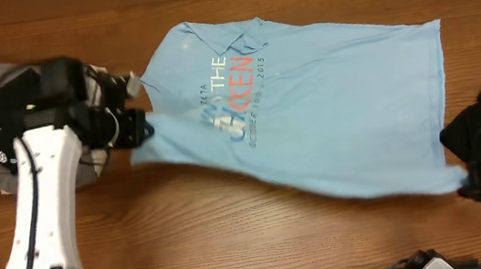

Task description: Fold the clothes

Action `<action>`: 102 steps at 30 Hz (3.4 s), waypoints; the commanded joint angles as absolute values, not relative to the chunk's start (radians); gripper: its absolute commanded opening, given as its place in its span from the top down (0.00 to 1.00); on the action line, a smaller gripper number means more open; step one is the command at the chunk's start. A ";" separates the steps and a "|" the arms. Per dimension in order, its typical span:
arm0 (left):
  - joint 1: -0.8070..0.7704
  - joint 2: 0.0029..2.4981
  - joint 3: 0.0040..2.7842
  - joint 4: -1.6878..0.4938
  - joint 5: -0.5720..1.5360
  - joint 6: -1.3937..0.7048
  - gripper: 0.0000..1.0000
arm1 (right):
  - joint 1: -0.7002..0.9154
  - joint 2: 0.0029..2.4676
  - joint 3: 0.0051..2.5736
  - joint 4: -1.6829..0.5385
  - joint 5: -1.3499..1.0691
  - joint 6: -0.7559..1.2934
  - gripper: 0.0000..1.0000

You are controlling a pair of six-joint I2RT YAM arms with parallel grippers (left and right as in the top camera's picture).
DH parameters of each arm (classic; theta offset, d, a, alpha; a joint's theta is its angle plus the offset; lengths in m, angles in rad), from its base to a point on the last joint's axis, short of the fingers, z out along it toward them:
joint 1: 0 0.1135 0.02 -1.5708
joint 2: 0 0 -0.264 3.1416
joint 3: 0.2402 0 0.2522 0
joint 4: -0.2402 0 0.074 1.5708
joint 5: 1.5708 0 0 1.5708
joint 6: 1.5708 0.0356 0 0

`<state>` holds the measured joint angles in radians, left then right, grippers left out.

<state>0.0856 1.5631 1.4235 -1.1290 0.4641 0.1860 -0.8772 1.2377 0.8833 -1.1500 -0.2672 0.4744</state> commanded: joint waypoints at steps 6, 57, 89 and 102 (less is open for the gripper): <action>0.068 1.561 1.499 -1.052 0.461 0.190 0.96 | -0.843 1.253 0.951 -1.084 -0.342 0.479 0.96; -0.159 1.714 1.101 -0.919 0.289 0.212 0.43 | -0.780 1.304 0.950 -1.194 -0.083 0.464 0.94; -0.204 1.871 1.101 -0.786 0.366 0.315 0.44 | -0.780 1.304 0.950 -1.187 -0.091 0.464 0.94; -0.205 1.890 1.099 -0.908 0.391 0.371 0.52 | -0.780 1.304 0.950 -1.186 -0.091 0.464 0.94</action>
